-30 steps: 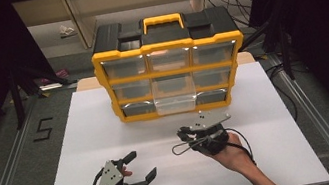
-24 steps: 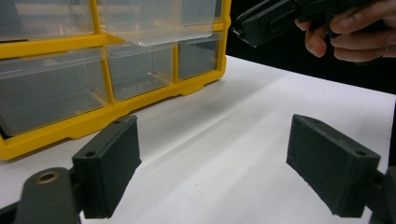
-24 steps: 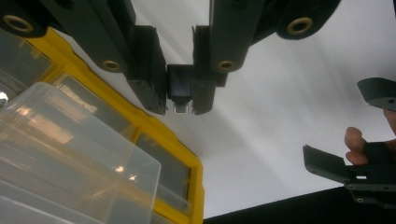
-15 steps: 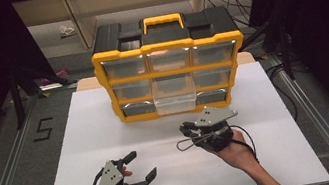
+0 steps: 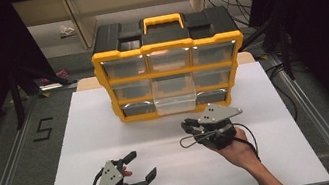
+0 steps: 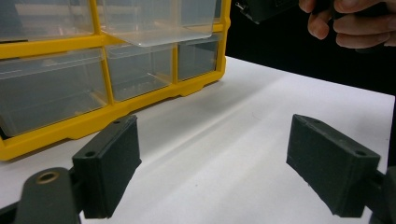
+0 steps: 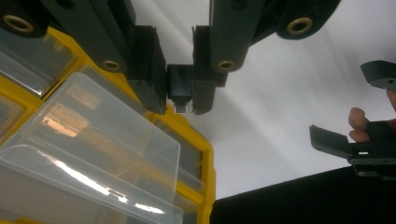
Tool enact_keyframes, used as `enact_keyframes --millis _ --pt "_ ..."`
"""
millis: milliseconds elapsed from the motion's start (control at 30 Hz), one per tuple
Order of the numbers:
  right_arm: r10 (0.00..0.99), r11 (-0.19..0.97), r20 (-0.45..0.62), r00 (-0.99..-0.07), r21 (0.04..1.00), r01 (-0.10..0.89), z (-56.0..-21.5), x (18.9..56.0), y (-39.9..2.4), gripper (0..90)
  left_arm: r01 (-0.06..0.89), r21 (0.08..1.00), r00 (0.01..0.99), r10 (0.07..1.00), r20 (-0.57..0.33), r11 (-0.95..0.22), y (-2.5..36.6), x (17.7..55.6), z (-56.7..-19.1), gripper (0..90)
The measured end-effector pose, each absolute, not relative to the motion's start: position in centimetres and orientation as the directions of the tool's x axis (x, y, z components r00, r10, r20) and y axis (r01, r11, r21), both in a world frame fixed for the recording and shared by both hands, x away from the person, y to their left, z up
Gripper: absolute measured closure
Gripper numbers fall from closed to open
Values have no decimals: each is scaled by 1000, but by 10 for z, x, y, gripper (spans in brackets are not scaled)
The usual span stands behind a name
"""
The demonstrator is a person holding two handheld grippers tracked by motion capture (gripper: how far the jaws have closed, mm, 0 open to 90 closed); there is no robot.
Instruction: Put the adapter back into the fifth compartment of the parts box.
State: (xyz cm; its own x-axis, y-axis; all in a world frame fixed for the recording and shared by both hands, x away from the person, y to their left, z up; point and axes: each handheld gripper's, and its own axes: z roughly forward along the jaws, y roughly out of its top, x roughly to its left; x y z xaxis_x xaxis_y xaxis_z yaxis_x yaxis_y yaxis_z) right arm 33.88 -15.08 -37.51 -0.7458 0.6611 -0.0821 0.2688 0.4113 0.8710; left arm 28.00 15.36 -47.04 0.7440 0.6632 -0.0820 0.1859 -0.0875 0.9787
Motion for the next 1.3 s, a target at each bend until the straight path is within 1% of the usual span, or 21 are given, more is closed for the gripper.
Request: enact_keyframes --millis 700,1100,1300 --pt "686 359 -72 -724 899 251 -357 349 -156 765 180 980 744 664 -79 -85 154 280 -470 169" --pt "698 352 -97 -710 909 222 -334 361 -154 765 177 981 744 664 -79 -83 154 281 -470 168" --pt "700 352 -101 -707 910 218 -327 365 -152 765 179 980 744 664 -80 -82 153 280 -470 169"
